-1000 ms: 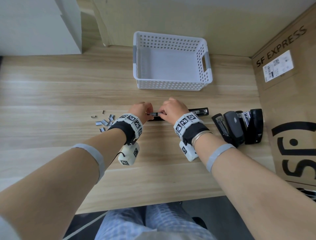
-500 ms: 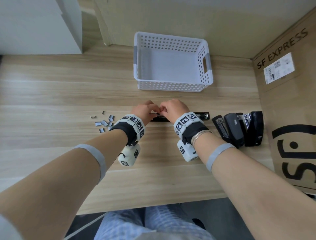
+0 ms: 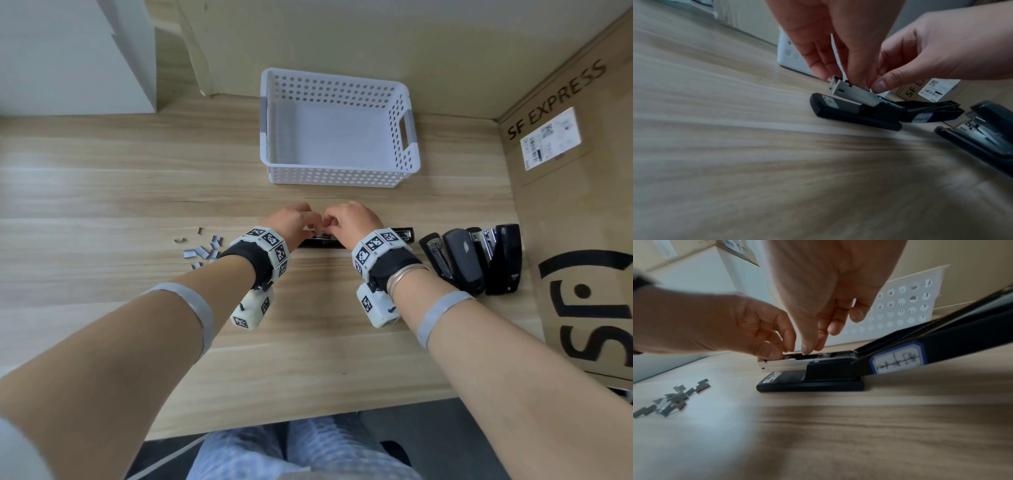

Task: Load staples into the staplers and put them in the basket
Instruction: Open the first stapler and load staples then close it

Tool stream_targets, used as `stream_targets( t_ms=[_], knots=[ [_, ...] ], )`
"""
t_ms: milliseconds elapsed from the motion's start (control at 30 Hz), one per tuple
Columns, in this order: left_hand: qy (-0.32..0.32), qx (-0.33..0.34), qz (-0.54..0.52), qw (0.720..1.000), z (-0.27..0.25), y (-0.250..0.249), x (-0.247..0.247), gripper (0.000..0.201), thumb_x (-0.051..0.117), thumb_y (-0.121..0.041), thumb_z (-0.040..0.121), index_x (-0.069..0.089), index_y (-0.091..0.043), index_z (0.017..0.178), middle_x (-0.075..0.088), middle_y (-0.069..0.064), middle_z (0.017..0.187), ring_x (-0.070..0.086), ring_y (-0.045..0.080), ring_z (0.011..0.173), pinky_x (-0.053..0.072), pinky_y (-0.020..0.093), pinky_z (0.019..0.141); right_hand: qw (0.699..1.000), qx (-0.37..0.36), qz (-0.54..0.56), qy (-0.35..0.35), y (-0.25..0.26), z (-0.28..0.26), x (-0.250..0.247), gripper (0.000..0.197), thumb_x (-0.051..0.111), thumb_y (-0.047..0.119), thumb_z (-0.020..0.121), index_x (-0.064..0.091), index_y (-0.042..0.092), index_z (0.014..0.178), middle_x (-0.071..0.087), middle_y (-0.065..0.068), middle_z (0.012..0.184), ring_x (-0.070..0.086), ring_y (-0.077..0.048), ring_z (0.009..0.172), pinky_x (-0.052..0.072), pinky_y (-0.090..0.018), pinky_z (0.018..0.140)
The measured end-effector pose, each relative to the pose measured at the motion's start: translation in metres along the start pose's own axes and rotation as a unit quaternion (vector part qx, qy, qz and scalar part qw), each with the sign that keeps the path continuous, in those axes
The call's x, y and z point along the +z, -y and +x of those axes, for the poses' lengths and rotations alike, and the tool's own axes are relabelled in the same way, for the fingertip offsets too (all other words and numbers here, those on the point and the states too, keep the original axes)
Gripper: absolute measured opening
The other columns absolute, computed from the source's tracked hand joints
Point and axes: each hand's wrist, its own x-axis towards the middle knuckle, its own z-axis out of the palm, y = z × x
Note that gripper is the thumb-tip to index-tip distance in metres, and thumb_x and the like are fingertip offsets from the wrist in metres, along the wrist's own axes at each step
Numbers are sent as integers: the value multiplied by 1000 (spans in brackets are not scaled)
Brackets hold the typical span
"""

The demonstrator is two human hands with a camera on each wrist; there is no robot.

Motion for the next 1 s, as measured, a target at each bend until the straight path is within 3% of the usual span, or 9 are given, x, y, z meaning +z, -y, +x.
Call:
stream_targets(
  t_ms=[167, 367, 500, 633, 733, 800, 900, 1000],
  knots=[
    [62, 54, 44, 996, 4, 3, -4, 23, 55, -2, 87, 68, -10, 103, 58, 15, 109, 57, 31, 96, 37, 25, 70, 1000, 9, 6, 7, -6, 2, 2, 11, 59, 26, 90, 68, 25, 96, 67, -1, 100, 58, -19, 99, 48, -31, 79],
    [111, 34, 55, 992, 8, 2, -13, 24, 51, -3, 88, 66, -9, 106, 56, 11, 119, 57, 27, 99, 41, 26, 77, 1000, 21, 15, 16, -8, 6, 8, 6, 63, 30, 87, 68, 28, 90, 66, -3, 98, 60, -22, 96, 50, -32, 84],
    [123, 40, 56, 990, 10, 0, -15, 23, 52, -1, 86, 66, -7, 104, 56, 11, 115, 52, 22, 84, 38, 25, 70, 999, 19, 22, 16, -8, 6, 8, 4, 64, 29, 87, 67, 28, 88, 67, -4, 98, 60, -22, 95, 50, -35, 89],
    [106, 64, 76, 989, 8, 4, -14, 22, 57, 0, 84, 67, -10, 101, 58, 10, 111, 61, 29, 90, 51, 32, 74, 999, 14, 26, 19, -8, 7, 9, 4, 64, 27, 86, 67, 27, 87, 67, -5, 97, 61, -22, 85, 47, -39, 98],
    [103, 66, 76, 990, 7, 5, -13, 22, 56, -1, 85, 66, -11, 101, 58, 9, 110, 61, 28, 91, 51, 31, 74, 999, 12, 31, 18, -9, 8, 9, 4, 63, 26, 87, 67, 26, 86, 67, -5, 93, 55, -20, 76, 43, -41, 104],
    [99, 71, 78, 989, 7, 5, -13, 22, 55, -1, 86, 65, -11, 103, 59, 10, 110, 62, 29, 90, 52, 33, 74, 999, 5, 29, 16, -11, 9, 9, 7, 61, 23, 88, 69, 23, 90, 69, -4, 91, 50, -17, 79, 41, -41, 105],
    [89, 82, 61, 991, 5, 4, -14, 22, 53, -5, 88, 65, -11, 106, 61, 12, 105, 62, 31, 87, 53, 37, 76, 1000, -12, 23, 10, -11, 7, 8, 10, 62, 24, 89, 69, 22, 95, 71, -1, 94, 55, -18, 93, 42, -39, 103],
    [88, 74, 56, 992, 3, 3, -14, 23, 53, -10, 89, 63, -12, 109, 63, 11, 105, 61, 29, 93, 46, 30, 78, 1000, -21, 19, 9, -8, 4, 9, 9, 64, 26, 88, 69, 24, 95, 70, 1, 95, 57, -18, 96, 46, -39, 97]
  ],
)
